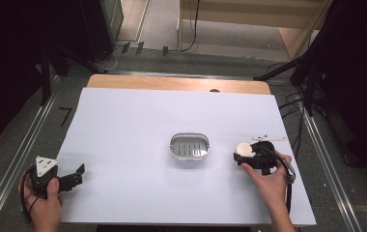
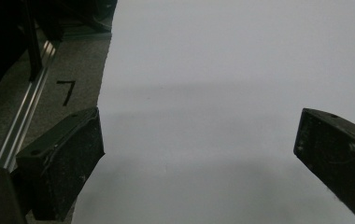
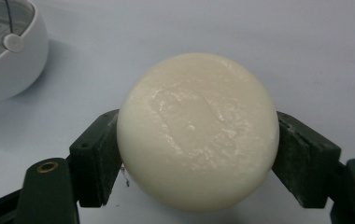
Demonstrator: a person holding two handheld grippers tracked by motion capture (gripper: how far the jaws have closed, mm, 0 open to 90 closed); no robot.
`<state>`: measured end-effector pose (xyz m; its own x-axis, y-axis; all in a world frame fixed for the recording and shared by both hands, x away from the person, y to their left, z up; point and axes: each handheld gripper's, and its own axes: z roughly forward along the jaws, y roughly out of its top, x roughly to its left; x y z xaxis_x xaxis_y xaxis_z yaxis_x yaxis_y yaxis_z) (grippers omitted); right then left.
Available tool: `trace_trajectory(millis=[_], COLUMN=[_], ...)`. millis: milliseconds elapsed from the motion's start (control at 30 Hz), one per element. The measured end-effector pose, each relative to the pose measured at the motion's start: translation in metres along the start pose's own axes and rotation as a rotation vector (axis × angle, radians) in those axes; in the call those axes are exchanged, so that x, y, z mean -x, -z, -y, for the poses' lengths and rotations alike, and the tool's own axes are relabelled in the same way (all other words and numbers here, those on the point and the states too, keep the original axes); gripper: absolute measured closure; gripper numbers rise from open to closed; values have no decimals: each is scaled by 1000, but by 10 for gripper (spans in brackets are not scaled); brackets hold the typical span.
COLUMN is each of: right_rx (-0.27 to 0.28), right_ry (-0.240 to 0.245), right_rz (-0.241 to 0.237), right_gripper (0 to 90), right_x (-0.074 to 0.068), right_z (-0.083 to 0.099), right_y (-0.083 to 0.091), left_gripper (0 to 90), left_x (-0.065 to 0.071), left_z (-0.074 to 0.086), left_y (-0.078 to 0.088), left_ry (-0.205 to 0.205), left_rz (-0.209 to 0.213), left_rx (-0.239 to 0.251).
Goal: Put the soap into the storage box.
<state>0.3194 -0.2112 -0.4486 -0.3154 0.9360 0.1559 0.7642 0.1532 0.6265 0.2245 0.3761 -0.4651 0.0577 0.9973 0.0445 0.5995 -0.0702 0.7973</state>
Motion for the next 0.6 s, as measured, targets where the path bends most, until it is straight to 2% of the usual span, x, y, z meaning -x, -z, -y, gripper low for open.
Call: trace_trajectory(millis=[600], right_rx=[9], right_ry=[57], right_rz=[-51], right_gripper=[247], right_x=[-29], right_z=[-15], right_y=[3], left_gripper=[21], left_x=[-1], left_z=[0], left_y=[-1], left_ry=[3], left_rz=[5], left_rx=[-6])
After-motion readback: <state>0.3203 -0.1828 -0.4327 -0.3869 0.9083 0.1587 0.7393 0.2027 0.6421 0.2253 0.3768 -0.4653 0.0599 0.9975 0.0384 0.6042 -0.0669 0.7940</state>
